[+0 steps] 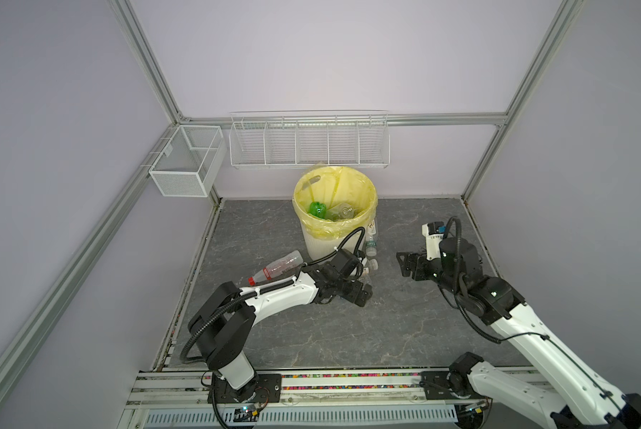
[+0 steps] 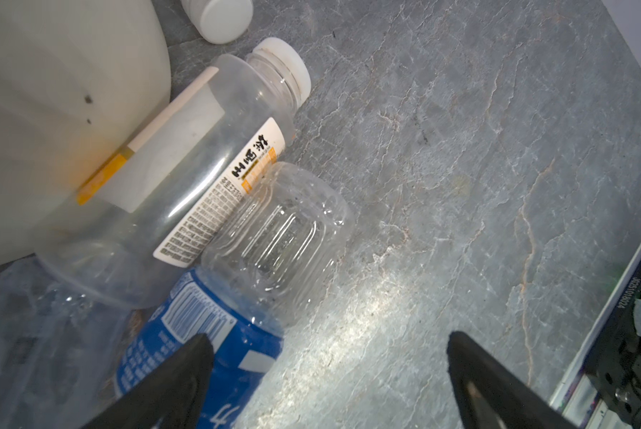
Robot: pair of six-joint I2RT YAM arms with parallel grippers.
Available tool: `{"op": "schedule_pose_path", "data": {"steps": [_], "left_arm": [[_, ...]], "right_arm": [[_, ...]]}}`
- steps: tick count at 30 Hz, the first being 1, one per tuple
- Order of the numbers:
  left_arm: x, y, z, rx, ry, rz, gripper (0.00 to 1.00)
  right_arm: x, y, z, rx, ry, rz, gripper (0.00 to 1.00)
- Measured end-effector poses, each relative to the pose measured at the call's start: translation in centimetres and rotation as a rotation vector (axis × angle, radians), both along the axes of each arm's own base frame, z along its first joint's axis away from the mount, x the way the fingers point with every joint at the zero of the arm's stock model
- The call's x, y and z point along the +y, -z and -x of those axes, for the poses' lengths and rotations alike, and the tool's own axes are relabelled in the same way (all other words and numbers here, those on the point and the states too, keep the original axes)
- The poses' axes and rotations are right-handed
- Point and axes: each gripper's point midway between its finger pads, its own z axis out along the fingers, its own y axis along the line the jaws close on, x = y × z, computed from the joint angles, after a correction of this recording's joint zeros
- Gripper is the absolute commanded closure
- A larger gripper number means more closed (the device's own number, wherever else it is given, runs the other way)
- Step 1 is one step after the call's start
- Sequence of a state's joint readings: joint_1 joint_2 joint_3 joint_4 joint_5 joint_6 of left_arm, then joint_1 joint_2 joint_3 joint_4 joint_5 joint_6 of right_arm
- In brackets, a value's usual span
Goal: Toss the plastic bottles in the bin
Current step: 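Lower the left gripper onto the blue-label water bottle and close it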
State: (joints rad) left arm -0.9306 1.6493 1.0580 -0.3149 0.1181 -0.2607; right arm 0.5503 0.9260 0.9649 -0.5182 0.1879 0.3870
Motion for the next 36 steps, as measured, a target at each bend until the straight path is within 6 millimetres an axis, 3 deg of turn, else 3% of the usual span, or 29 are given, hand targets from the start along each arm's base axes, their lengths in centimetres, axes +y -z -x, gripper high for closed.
{"op": "schedule_pose_path", "data": {"steps": [5,13,17,22,26,31,36], "left_arm": [[-0.1,0.0,0.3,-0.003,0.005,-0.003,0.02],[-0.5,-1.4,3.4,0.055,0.042,0.031,0.0],[0.3,-3.1,3.2,0.019,0.03,0.03,0.0],[0.4,-4.2,1.5,-0.068,0.026,-0.029,0.0],[0.1,-2.6,0.0,-0.103,0.023,-0.113,0.01],[0.4,1.1,-0.7,-0.09,0.029,-0.217,0.01],[0.5,1.7,-1.0,-0.101,0.035,-0.241,0.01]], "right_arm": [[0.0,0.1,0.0,0.004,0.003,-0.004,0.12],[0.0,0.1,0.0,0.006,0.005,-0.006,0.12],[-0.1,0.0,-0.2,0.001,0.009,-0.009,0.12],[0.1,0.4,-0.4,0.01,0.01,-0.004,0.12],[0.0,0.4,-0.5,0.009,0.011,-0.004,0.12],[-0.1,0.0,-0.3,-0.001,0.012,-0.01,0.12],[-0.5,-0.4,0.0,-0.017,0.018,-0.02,0.12]]}}
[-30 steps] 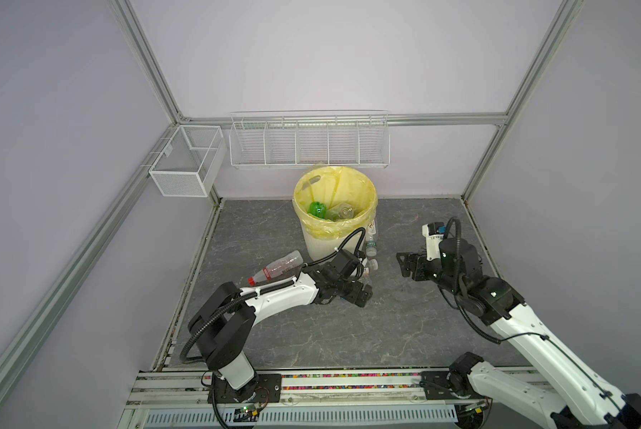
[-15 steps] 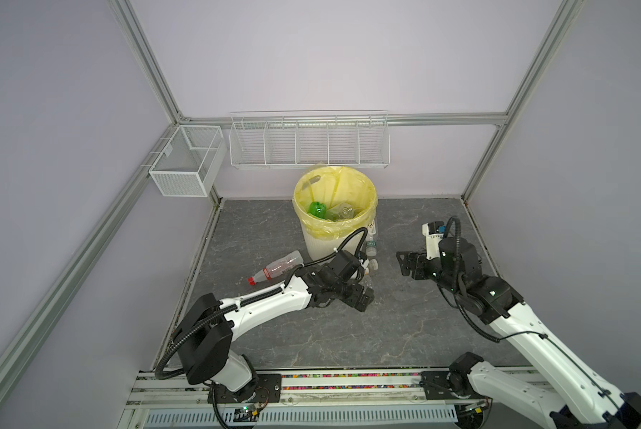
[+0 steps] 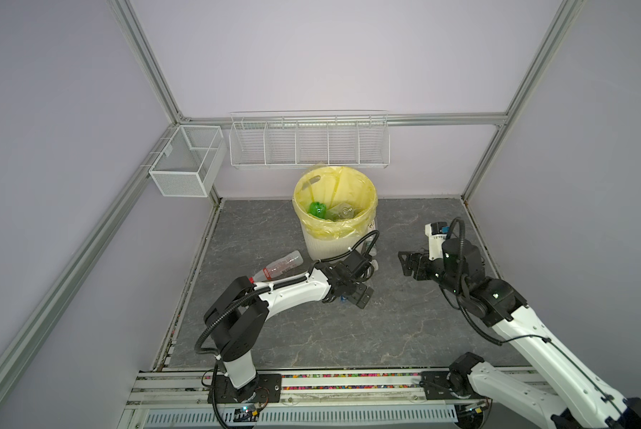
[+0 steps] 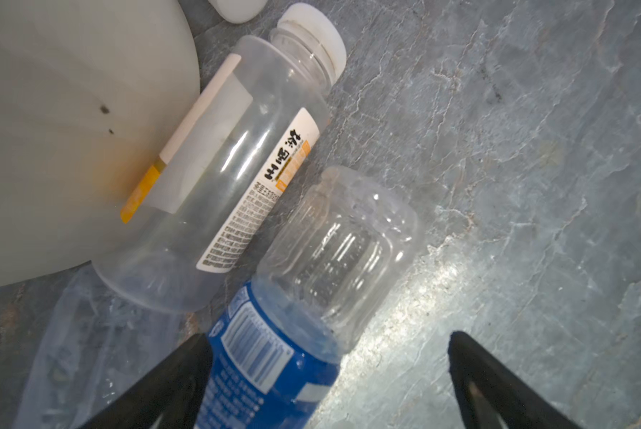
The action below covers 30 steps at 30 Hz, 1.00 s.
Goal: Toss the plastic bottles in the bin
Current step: 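Lower the left gripper onto the blue-label water bottle and close it, then lift the blue-label bottle with the left gripper and carry it over the bin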
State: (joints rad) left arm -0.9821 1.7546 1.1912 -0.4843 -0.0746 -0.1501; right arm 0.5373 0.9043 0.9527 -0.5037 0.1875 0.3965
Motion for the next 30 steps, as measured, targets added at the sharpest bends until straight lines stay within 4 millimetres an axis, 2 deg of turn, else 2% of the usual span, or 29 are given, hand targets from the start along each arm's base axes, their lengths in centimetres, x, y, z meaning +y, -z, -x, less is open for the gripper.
{"op": "schedule_pose_path", "data": {"steps": [10,20,24,30], "left_arm": [[0.4,1.6,0.3,0.021,-0.002,-0.029,0.02],[2.6,4.1,2.8,0.124,-0.039,-0.042,0.06],[3.0,3.8,3.4,0.136,-0.053,-0.026,0.14],[2.5,2.8,3.3,0.132,-0.056,0.019,0.32]], "right_arm": [[-0.2,0.4,0.2,0.004,0.004,0.004,0.12],[-0.5,0.9,0.3,0.012,0.016,0.002,0.12],[-0.5,0.8,0.3,0.012,0.02,-0.005,0.12],[-0.6,0.6,0.4,0.009,0.024,-0.015,0.12]]}}
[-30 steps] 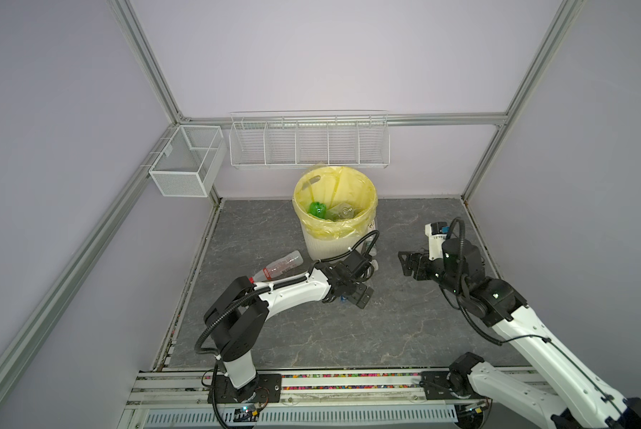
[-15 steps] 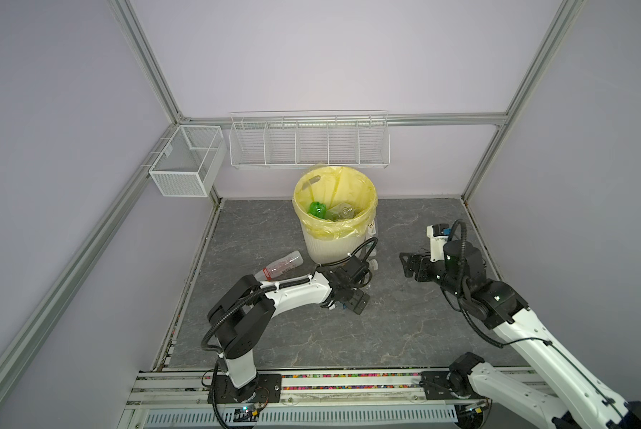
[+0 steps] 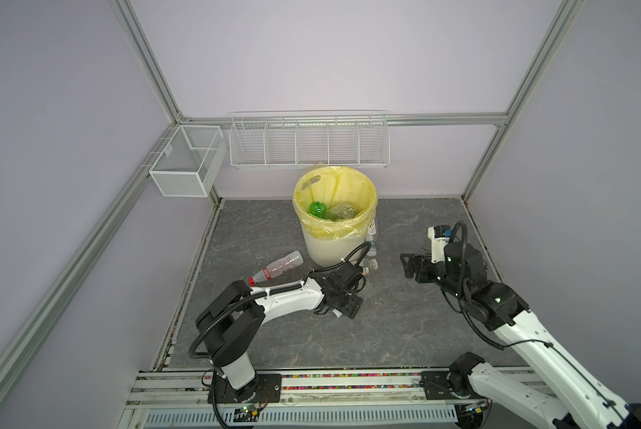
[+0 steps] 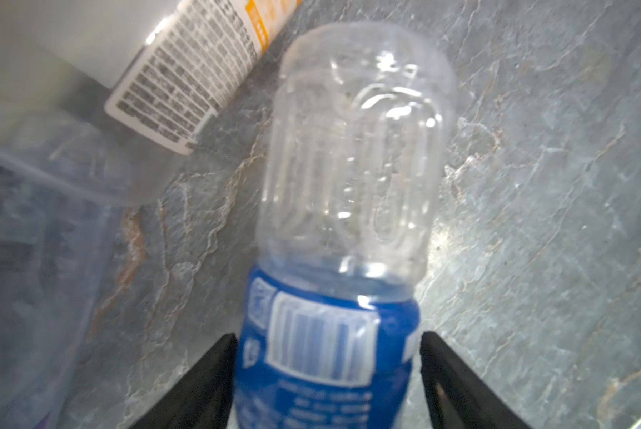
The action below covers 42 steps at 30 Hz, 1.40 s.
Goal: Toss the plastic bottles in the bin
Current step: 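Lift the blue-label bottle with the left gripper and carry it over the bin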
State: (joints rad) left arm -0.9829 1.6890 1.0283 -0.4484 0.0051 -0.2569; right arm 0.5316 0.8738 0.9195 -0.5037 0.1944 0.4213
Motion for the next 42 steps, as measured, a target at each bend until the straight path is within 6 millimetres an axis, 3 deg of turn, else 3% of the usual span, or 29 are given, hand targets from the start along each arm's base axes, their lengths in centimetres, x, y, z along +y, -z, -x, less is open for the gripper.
{"op": "schedule_pose_path", "data": {"steps": [7,14,21,26,42], "left_arm": [[-0.4,-0.5,0.3,0.012,0.008,0.027,0.35],[-1.1,-3.2,0.7,0.009,0.017,0.112,0.35],[-2.1,-7.6,1.4,-0.005,0.045,0.252,0.37],[-2.5,-10.6,1.7,-0.027,0.053,0.325,0.37],[-2.1,-23.7,1.6,-0.199,0.035,0.601,0.4]], "right_arm": [[-0.2,-0.4,0.4,-0.014,0.004,-0.015,0.12],[-0.5,-0.4,0.7,-0.017,0.012,-0.027,0.12],[-1.2,2.3,1.3,0.034,0.045,-0.011,0.12],[-1.9,2.3,1.5,0.026,0.071,-0.004,0.12],[-2.5,3.4,0.7,0.049,0.122,0.041,0.12]]}}
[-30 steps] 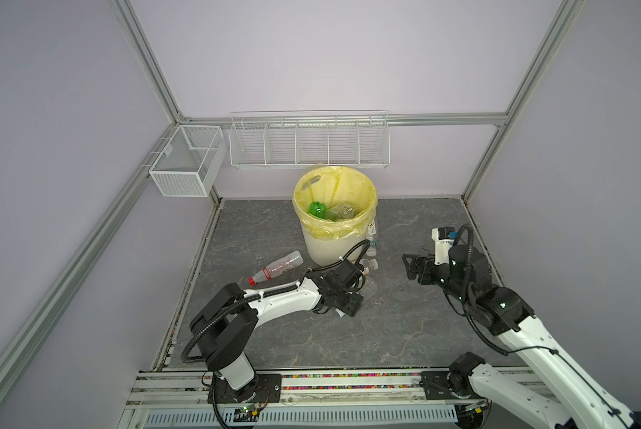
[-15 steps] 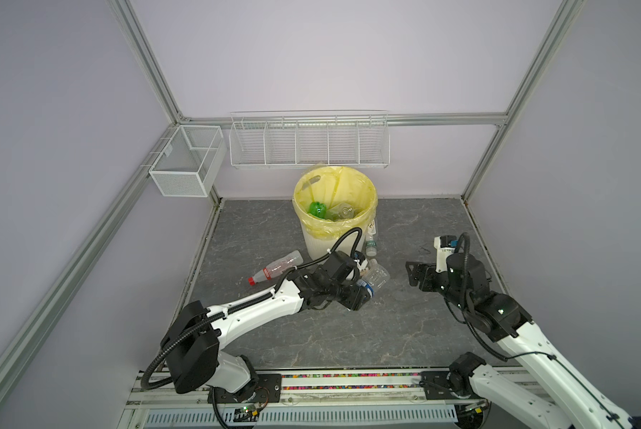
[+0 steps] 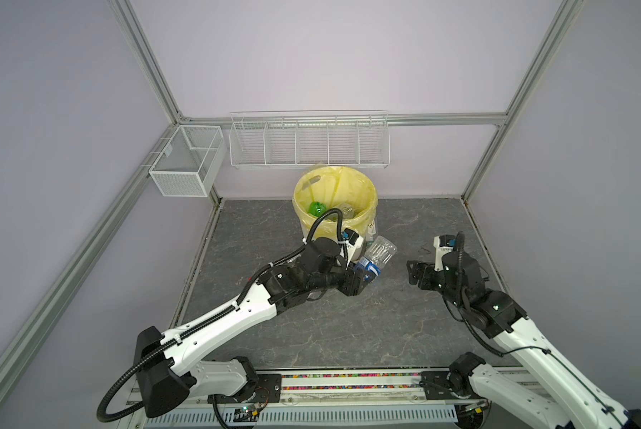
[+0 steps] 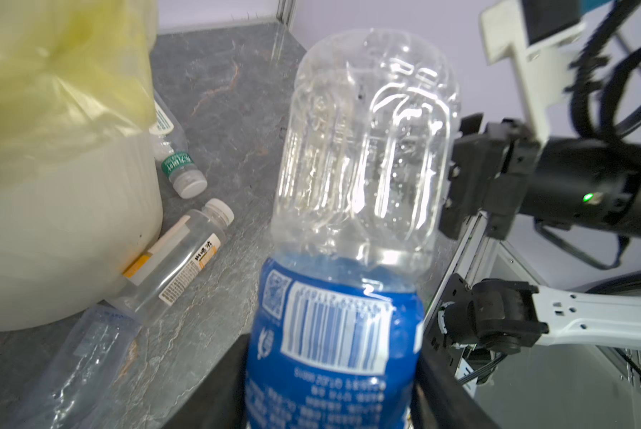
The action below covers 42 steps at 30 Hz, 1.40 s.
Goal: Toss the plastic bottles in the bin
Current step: 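Lift the blue-label bottle with the left gripper and carry it over the bin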
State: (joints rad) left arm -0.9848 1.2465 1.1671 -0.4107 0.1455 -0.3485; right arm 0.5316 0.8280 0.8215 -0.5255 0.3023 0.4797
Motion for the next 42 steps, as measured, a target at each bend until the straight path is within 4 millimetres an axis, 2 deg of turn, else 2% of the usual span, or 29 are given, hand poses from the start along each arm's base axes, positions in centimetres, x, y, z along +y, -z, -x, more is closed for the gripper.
{"op": "schedule_pose_path", "data": {"steps": [8,12,15,22,27,33,37,42], "left_arm": [[2.8,-3.9,-0.4,-0.063,-0.113,0.074,0.45],[5.0,-4.7,-0.5,-0.088,-0.194,0.101,0.45],[6.9,-4.7,-0.3,-0.098,-0.251,0.119,0.45],[11.0,-5.0,0.2,-0.115,-0.373,0.152,0.46],[13.4,-4.8,0.8,-0.118,-0.43,0.18,0.47],[16.6,-3.5,1.6,-0.122,-0.506,0.216,0.47],[17.6,-2.6,1.5,-0.122,-0.546,0.21,0.46],[17.5,-2.4,0.7,-0.134,-0.578,0.18,0.42]], "right_arm": [[0.2,0.4,-0.5,0.007,-0.002,0.011,0.12],[0.3,0.1,-1.0,-0.018,0.008,0.009,0.12],[0.6,0.6,-1.7,-0.011,0.005,0.019,0.12],[1.6,3.4,-3.3,0.063,-0.005,0.065,0.12],[2.3,3.7,-3.8,0.063,-0.02,0.05,0.12],[2.4,3.7,-4.0,0.061,-0.02,0.043,0.12],[2.2,3.4,-3.9,0.055,-0.017,0.041,0.12],[2.0,3.1,-3.9,0.044,-0.01,0.039,0.12]]}}
